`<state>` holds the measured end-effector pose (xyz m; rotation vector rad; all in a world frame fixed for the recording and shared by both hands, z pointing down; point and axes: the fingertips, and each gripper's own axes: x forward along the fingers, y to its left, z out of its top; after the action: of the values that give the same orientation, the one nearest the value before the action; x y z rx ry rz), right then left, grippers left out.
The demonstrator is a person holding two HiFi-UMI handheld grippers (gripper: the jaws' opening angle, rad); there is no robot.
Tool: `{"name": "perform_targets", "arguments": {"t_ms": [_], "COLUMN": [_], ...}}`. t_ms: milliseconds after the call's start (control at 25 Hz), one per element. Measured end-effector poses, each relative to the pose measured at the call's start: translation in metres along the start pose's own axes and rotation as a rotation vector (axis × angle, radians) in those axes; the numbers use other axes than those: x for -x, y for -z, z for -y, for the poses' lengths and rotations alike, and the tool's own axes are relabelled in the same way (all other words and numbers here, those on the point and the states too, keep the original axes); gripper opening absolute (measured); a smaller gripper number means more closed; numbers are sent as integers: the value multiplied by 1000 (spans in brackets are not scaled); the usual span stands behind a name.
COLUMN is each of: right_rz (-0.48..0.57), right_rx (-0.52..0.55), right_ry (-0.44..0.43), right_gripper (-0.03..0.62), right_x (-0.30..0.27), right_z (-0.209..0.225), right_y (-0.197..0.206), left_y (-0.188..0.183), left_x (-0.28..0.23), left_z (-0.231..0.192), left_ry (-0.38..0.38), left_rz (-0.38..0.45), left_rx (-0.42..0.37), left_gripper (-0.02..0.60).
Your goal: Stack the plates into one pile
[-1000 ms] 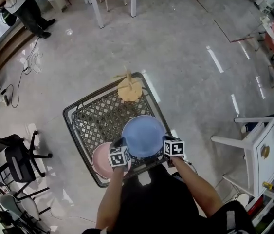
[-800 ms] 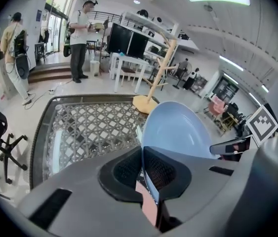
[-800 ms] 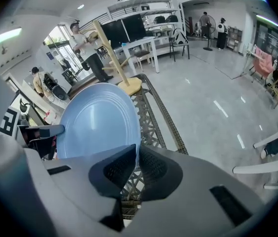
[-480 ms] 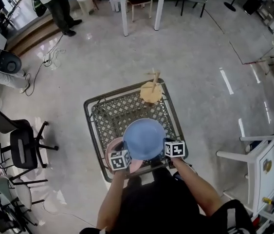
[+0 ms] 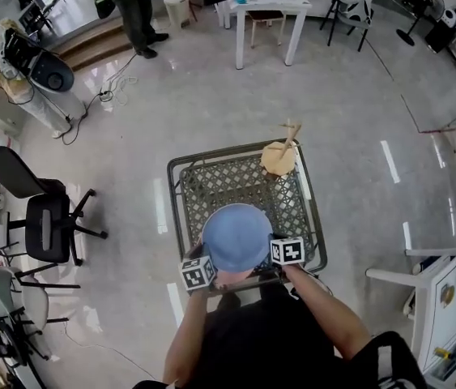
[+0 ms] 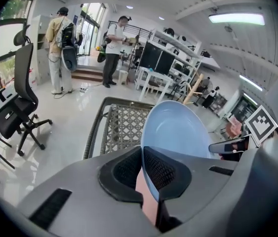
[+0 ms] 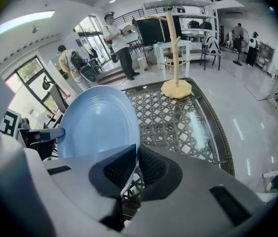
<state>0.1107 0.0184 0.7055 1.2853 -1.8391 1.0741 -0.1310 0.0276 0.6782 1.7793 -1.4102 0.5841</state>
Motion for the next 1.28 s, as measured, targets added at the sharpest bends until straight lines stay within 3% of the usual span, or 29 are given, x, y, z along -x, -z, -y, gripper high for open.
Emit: {"name": "perform_targets", "arguments": {"t_ms": [560,1280], "right_rz": [-72,-245], "right_rx": [77,90], "right_ry": [-33,-31], "right_gripper": [23,23], "right_x": [-28,-61], "right_z": [-44,-37], "right_y": [15,61], "left_y": [38,94], "left_x": [13,-18], "left_z": [-51,-66], "left_ry": [-51,-62], "left_rz": [-31,-175], "left_rx": [81,121], "left_gripper": [28,29]}}
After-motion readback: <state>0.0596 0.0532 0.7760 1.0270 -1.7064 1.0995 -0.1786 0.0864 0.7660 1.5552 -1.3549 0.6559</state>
